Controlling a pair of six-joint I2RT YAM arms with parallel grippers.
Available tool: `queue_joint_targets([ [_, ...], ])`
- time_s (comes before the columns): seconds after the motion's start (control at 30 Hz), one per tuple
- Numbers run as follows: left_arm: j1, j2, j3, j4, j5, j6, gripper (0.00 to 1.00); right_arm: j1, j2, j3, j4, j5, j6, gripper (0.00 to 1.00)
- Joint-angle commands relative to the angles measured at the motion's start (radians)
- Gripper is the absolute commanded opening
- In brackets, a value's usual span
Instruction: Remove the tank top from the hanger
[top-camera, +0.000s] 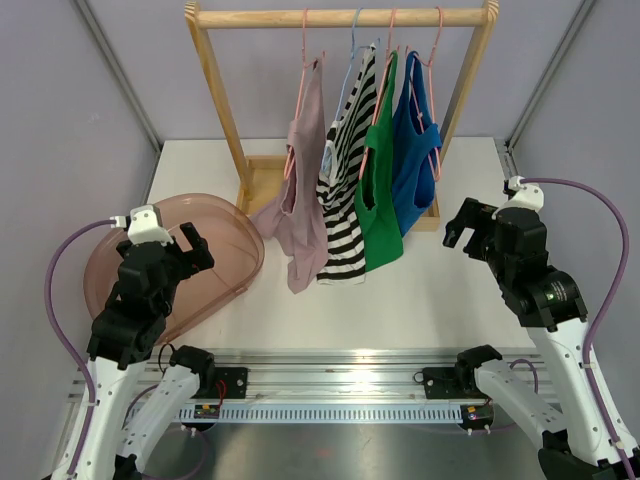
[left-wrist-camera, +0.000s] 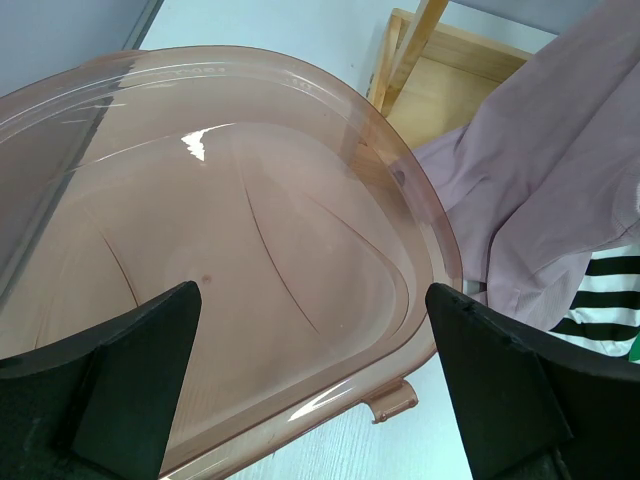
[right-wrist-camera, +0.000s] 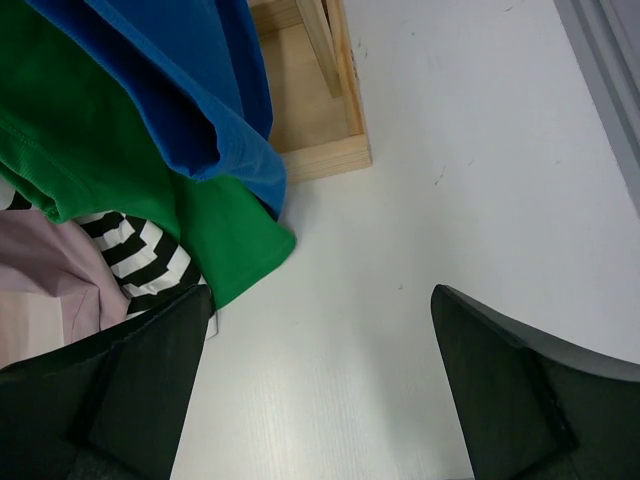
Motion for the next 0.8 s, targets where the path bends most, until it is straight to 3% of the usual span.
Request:
queue_joint_targets([
  [0.0,-0.003,-0.013,-0.002,0.051,0.006,-0.005,0.99,0.011,-0.009,0.011,0.017,0.033,0.001,0.99],
  [0.4,-0.003,-0.013,-0.009,0.062,0.041,-0.002,0.99,0.009,0.034,0.06,0.154,-0.049,-0.004,1.0],
  [0.63,-0.003,-0.013,-0.014,0.07,0.063,0.003,0.99,0.009,0.256,0.333,0.16,-0.089,-0.097,0.98],
  [0.77,-0.005,-0.013,-0.016,0.073,0.072,0.006,0.99,0.009,0.446,0.51,0.117,-0.145,-0.129,0.87],
])
